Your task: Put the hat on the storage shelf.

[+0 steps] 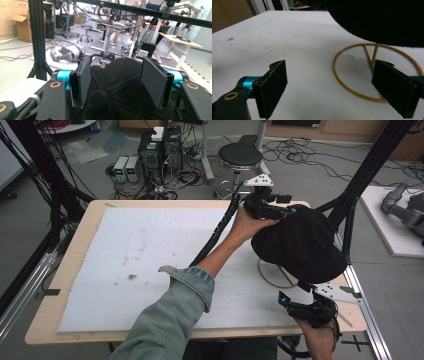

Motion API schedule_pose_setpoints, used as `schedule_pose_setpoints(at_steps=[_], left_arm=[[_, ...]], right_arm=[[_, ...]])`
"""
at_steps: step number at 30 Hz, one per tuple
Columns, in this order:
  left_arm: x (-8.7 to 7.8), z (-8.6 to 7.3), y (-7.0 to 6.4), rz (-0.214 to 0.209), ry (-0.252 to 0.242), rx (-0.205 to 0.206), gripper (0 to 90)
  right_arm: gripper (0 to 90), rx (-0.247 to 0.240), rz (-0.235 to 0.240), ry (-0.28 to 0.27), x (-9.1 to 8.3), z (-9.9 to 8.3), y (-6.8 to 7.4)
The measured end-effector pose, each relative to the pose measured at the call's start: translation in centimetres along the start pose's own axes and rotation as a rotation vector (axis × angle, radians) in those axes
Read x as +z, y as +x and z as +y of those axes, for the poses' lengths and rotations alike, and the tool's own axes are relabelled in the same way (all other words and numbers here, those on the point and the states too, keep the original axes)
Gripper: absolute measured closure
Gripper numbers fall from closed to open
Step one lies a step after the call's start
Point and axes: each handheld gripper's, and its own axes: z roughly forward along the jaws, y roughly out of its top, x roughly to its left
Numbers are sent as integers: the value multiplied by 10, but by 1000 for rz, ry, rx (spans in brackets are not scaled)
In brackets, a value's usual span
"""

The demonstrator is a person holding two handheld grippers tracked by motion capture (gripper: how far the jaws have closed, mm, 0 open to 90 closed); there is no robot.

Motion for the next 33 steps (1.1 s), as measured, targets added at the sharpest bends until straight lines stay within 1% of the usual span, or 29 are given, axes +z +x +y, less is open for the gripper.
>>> schedule_pose_setpoints(at_steps=[2,6,7,10,11,15,17,20,21,23,24,26,27,29,30,33], left_arm=[[-6,1,-1,7,1,1,394],[-28,2,-1,39,7,21,378],[-35,2,-1,48,22,32,376],[-55,0,-1,90,42,60,370],[-62,-2,0,97,41,60,370],[-91,-7,1,149,65,74,358],[-105,-10,2,174,68,87,355],[-125,-14,3,208,72,83,347],[-131,-16,3,222,74,80,344],[-144,-19,3,248,89,91,340],[-150,-21,2,262,90,89,336],[-164,-25,2,278,99,91,333],[-171,-27,1,286,102,89,330],[-185,-32,0,311,106,91,330],[-193,-35,0,322,100,87,330],[-215,-43,1,360,88,74,330]], right_arm=[[130,-1,-1,1,0,0,0],[130,-17,2,3,1,0,3],[130,-25,1,5,1,0,4],[130,-33,0,7,2,1,6],[130,-34,1,10,2,1,7],[130,-38,1,14,3,1,7],[130,-43,1,14,4,1,7],[129,-46,7,22,6,1,9],[129,-54,8,19,7,2,9],[130,-54,11,22,8,2,9],[129,-58,12,21,9,2,10],[130,-56,12,25,9,2,11],[130,-63,14,26,10,3,11],[130,-60,14,28,10,3,12],[130,-68,15,28,12,3,12],[130,-74,18,31,13,3,12]])
